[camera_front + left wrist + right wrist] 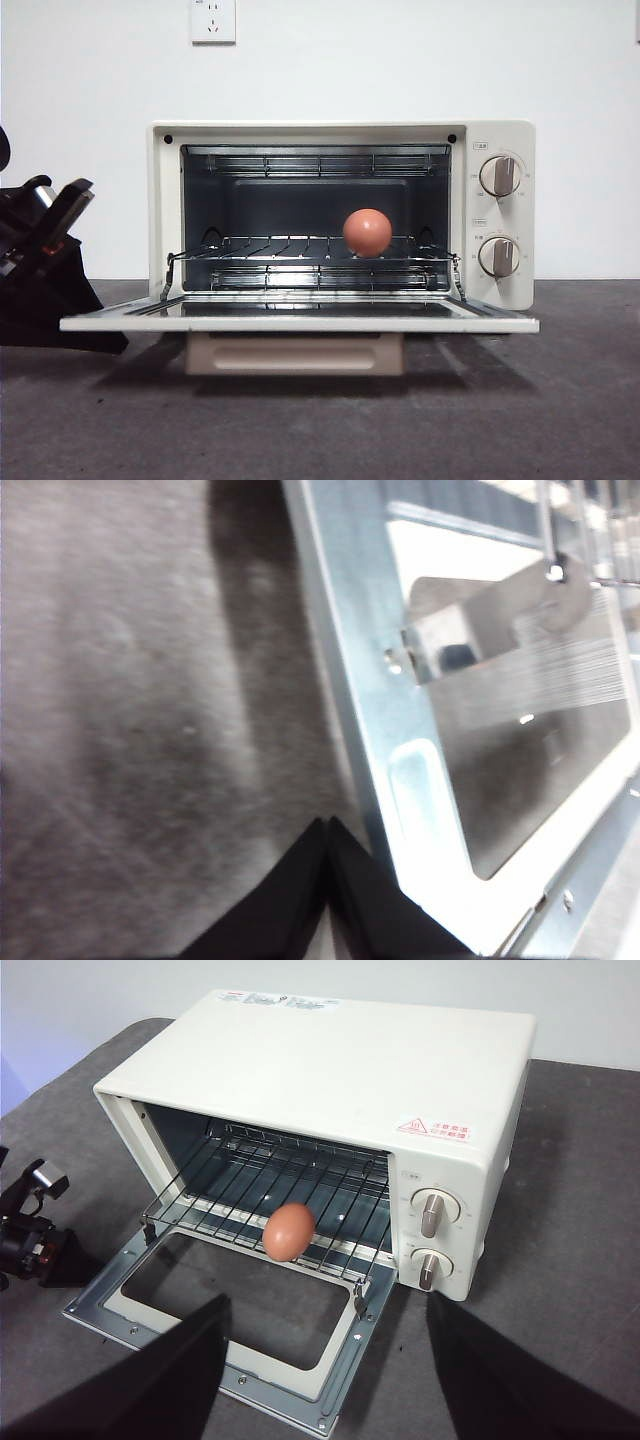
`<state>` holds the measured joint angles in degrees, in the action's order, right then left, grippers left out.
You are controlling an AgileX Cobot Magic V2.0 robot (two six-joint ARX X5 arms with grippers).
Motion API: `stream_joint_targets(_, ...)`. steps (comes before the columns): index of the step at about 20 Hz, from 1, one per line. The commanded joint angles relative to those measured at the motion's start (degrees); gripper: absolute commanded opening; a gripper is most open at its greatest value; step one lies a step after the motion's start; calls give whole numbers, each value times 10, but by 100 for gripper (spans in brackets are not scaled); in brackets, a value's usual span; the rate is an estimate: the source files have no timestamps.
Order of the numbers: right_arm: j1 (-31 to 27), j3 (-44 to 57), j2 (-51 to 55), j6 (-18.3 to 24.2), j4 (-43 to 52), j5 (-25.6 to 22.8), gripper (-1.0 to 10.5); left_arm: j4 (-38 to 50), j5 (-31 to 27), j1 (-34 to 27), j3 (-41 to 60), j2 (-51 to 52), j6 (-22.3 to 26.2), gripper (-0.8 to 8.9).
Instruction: Eggoven
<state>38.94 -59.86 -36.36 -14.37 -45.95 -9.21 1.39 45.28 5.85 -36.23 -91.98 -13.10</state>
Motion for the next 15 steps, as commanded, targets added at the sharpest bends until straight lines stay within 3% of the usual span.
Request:
stream_joint_targets(1, 4, -10, -2, -3, 4, -3, 313, 48, 68, 3, -6, -9, -33, 6)
stream_joint_targets(6, 4, -10, -2, -11, 1, -3, 313, 175, 107, -19, -6, -9, -143, 6)
stream_joint_targets(11, 4, -10, -2, -11, -8, -3, 313, 373, 95, -26, -7, -9, -275, 6)
stream_joint_targets(15, 4, -10, -2, -13, -14, -3, 313, 445, 74, -26, -7, -8, -326, 6)
